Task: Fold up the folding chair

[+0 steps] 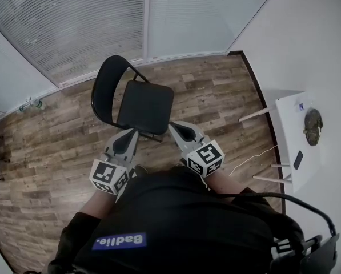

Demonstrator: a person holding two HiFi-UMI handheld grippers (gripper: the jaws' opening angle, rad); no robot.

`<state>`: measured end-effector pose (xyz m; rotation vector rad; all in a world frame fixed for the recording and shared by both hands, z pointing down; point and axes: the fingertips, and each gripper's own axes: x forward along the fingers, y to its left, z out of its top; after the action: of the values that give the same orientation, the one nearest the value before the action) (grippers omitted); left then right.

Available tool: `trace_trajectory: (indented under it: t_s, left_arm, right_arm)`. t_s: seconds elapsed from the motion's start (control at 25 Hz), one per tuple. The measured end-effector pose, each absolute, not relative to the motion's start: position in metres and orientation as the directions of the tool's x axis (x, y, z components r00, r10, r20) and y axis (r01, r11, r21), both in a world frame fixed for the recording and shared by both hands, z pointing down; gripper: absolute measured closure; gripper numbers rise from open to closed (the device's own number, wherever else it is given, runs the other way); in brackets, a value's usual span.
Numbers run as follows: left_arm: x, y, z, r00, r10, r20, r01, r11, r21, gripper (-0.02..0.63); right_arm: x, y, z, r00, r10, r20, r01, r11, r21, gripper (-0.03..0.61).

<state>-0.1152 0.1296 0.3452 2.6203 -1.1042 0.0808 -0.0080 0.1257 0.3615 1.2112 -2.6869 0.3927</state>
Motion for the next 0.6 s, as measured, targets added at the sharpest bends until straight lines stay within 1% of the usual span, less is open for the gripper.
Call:
trace_trajectory:
  t_s: [0.28,0.6]
  left_arm:
    - [-0.112,0.092,0.35,0.674,-0.716,0.183,-0.735,-0.627,0.257,0.609]
    - [-0.092,0.038,0.348,0.585,-0.785,0.203,-0.808,-0.543,0.231,0.609]
  right_arm:
    - [0.001,0.09,0.367,-0.675,-0.69,0.26,-0.737,0.65,-0.185,0.577]
    - [0.033,0.028,0.375,-0.733,-0.634,0.249,-0.679,0.705,-0.204,0.575]
